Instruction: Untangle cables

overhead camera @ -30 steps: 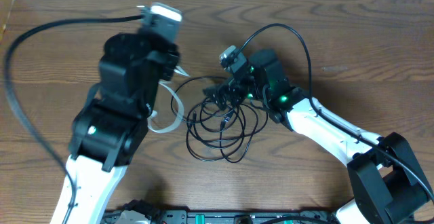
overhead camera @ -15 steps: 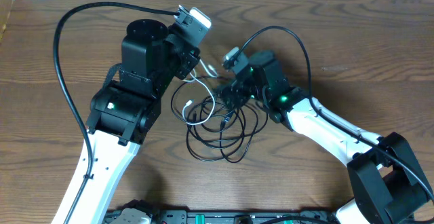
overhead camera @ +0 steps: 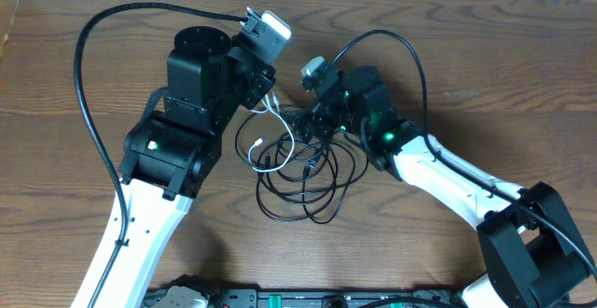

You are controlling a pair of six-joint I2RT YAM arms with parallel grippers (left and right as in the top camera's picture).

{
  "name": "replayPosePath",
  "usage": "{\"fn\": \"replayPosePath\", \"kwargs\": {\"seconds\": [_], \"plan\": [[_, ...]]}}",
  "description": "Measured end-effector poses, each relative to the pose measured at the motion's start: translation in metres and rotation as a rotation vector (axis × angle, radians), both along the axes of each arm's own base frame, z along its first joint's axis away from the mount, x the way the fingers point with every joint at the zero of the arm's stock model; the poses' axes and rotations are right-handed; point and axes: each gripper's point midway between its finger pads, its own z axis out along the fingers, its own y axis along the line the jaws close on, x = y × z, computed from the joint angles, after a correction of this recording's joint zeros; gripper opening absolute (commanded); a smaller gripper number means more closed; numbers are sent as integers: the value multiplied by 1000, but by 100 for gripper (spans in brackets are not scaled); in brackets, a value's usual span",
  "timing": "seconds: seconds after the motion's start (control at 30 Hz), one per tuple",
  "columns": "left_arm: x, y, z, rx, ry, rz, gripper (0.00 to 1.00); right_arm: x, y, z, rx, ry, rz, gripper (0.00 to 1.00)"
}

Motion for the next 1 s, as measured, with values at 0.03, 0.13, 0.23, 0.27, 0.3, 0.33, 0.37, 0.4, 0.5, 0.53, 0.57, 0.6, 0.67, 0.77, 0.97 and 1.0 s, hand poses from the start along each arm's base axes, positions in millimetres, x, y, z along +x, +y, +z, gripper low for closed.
{"fn": "replayPosePath", "kwargs": {"seconds": [0.03, 0.13, 0.23, 0.27, 0.3, 0.33, 0.37, 0.4, 0.5, 0.53, 0.57, 0.6, 0.67, 0.77, 0.97, 1.0], "plan": [[0, 0, 0, 0, 0, 0, 7, -4, 2, -1, 2, 13, 15, 99], [0, 0, 0, 0, 0, 0, 8, -12, 5, -3, 12, 43, 55, 99], [0, 0, 0, 0, 0, 0, 7, -19, 10, -2, 33, 60, 99, 99], [0, 0, 0, 0, 0, 0, 7, -22, 12, -1, 41, 65, 116, 99], [0, 0, 0, 0, 0, 0, 8, -25, 13, -1, 48, 73, 133, 99], [0, 0, 0, 0, 0, 0, 7, -29, 15, 1, 58, 83, 155, 99], [0, 0, 0, 0, 0, 0, 7, -33, 16, 2, 67, 88, 174, 99], [0, 0, 0, 0, 0, 0, 7, -37, 18, 5, 77, 92, 194, 99], [0, 0, 0, 3, -1, -2, 8, -47, 23, 17, 99, 82, 235, 99], [0, 0, 0, 4, -1, -2, 7, -50, 25, 22, 105, 72, 247, 99], [0, 0, 0, 6, -1, -3, 8, -53, 26, 28, 110, 60, 256, 99], [0, 0, 0, 8, -2, -4, 7, -55, 27, 33, 114, 47, 260, 99], [0, 0, 0, 11, -3, -5, 7, -56, 29, 39, 111, 25, 253, 99], [0, 0, 0, 13, -4, -7, 8, -51, 28, 39, 85, -6, 214, 99], [0, 0, 0, 14, -4, -7, 8, -26, 16, 37, 22, -75, 72, 99], [0, 0, 0, 14, -4, -7, 7, -21, 14, 39, 15, -94, 47, 99]]}}
